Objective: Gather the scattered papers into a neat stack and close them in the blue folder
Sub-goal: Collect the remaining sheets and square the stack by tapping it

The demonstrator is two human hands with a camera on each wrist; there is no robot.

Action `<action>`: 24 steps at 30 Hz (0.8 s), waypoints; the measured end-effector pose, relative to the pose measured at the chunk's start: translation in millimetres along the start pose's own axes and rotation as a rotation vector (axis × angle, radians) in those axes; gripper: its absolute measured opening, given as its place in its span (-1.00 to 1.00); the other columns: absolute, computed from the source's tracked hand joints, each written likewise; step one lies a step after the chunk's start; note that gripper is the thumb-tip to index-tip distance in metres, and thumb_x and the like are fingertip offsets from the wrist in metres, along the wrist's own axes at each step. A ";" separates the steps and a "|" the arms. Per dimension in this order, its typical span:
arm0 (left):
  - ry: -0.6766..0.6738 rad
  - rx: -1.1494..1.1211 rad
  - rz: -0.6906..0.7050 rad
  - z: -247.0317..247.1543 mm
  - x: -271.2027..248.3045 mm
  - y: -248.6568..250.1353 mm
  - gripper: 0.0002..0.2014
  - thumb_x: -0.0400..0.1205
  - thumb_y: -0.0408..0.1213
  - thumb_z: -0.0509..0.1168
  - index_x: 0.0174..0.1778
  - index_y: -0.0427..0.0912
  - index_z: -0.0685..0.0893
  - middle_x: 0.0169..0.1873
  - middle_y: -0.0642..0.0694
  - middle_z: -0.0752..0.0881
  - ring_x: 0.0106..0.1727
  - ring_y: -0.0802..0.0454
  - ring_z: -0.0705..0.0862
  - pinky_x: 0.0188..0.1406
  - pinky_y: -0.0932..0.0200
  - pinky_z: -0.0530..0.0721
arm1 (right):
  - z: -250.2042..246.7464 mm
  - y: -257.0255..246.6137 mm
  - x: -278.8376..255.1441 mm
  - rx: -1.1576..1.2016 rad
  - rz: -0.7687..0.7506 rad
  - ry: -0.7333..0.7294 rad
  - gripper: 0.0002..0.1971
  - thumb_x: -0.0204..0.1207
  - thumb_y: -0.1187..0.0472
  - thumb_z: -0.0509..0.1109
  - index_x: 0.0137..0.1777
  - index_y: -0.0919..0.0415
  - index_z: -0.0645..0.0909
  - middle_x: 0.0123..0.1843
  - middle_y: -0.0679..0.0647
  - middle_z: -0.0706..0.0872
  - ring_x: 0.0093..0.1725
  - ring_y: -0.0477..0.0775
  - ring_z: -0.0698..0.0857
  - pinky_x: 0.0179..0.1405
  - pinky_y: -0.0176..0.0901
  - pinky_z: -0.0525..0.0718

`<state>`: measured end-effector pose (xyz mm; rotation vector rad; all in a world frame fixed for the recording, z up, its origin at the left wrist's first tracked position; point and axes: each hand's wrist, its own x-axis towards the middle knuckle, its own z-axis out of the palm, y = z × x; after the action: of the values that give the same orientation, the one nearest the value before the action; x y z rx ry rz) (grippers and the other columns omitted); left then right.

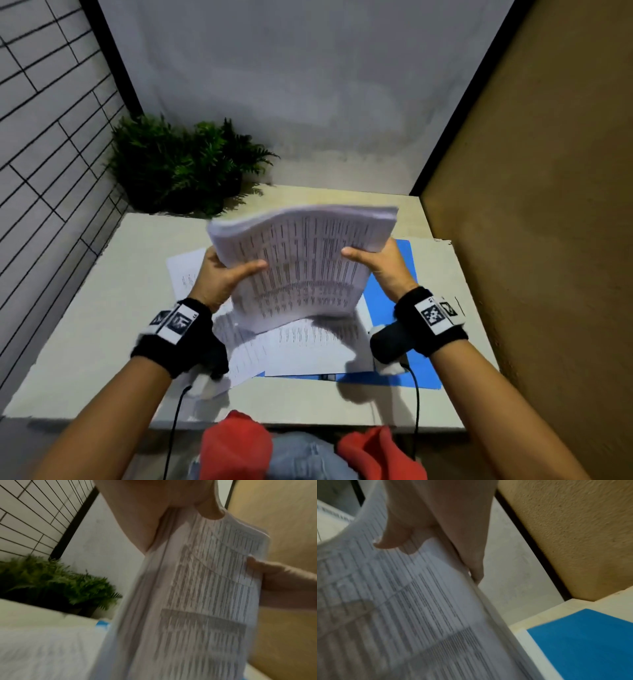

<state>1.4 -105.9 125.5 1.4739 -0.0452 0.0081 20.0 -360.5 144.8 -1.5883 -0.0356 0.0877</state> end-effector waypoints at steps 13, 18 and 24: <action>0.436 0.366 -0.218 -85.4 3.2 -41.6 -0.88 0.56 -0.39 0.31 -0.20 -0.33 0.49 -0.55 -0.09 0.41 -0.53 0.00 0.28 -0.68 0.27 0.32 | -50.0 122.6 29.1 -0.425 0.607 0.168 -0.35 0.41 0.23 0.51 0.46 0.29 0.33 0.42 0.29 0.46 0.26 0.22 0.53 0.13 -0.06 0.47; 0.587 0.395 -0.324 -152.5 -22.5 -52.5 -0.84 0.55 -0.35 0.34 -0.16 -0.39 0.53 -0.28 -0.28 0.55 -0.45 -0.10 0.46 -0.53 0.25 0.44 | -59.4 147.0 28.4 -0.481 0.767 0.238 -0.51 0.21 -0.07 0.57 -0.04 0.23 0.50 -0.12 0.12 0.53 -0.20 0.11 0.53 -0.24 -0.08 0.50; 0.629 0.289 -0.388 -174.8 -48.0 -68.0 -0.92 0.55 -0.43 0.31 -0.09 -0.34 0.56 -0.44 -0.09 0.65 -0.65 0.31 0.60 -0.59 0.42 0.56 | 32.3 153.7 55.2 -0.568 0.679 0.141 -0.12 0.07 0.00 0.71 0.38 0.31 0.47 0.35 0.19 0.62 0.28 0.26 0.64 0.20 0.07 0.66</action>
<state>-39.8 62.5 39.4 1.6884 0.7790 0.1679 67.5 -327.1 -11.2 -2.1089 0.6421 0.5313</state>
